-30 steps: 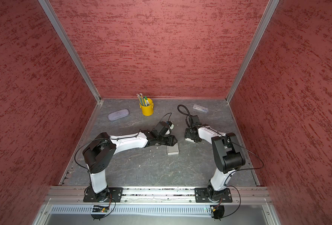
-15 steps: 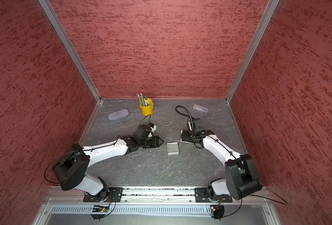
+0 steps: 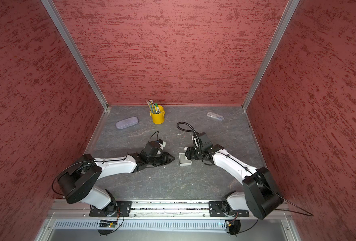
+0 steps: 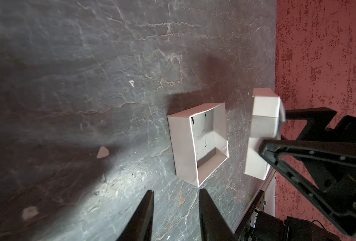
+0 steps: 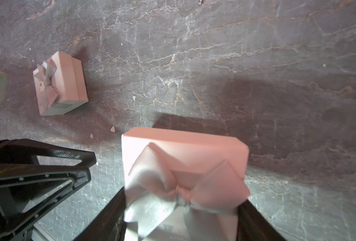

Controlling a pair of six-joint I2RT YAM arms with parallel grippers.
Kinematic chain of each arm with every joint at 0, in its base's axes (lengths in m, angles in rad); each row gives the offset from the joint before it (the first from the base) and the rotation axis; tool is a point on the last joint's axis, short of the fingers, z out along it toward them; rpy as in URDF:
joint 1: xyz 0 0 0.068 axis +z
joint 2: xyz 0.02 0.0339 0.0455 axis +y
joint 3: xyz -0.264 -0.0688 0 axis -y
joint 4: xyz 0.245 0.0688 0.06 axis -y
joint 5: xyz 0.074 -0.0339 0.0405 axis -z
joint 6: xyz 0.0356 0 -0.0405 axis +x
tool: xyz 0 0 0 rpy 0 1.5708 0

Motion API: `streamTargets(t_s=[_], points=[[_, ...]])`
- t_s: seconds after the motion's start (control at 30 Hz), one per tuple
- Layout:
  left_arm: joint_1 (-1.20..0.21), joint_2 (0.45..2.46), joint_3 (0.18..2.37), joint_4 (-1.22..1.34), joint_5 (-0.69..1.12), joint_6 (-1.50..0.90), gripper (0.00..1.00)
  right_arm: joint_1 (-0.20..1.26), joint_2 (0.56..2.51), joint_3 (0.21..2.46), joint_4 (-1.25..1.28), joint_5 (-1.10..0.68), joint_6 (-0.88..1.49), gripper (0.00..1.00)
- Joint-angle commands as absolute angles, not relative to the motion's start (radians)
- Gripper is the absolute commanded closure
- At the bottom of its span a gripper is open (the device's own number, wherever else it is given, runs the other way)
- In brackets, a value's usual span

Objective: Take the necklace out of the lift-off lid jewelry box
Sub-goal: Close the lid on the jewelry box.

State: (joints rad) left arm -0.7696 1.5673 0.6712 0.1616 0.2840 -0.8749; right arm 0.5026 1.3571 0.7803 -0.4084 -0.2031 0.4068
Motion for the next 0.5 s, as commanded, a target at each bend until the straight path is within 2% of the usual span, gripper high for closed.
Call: streamTargets(t_s=[0.0,0.47], points=[[-0.780,1.600,0.687,0.248,0.296,-0.912,0.64,0.512,1.373,0.771,-0.387,-0.164,0.439,0.31],[-0.791,1.681,0.704,0.324,0.305,-0.955,0.70,0.537,1.420,0.757,-0.327,-0.183,0.498,0.31]])
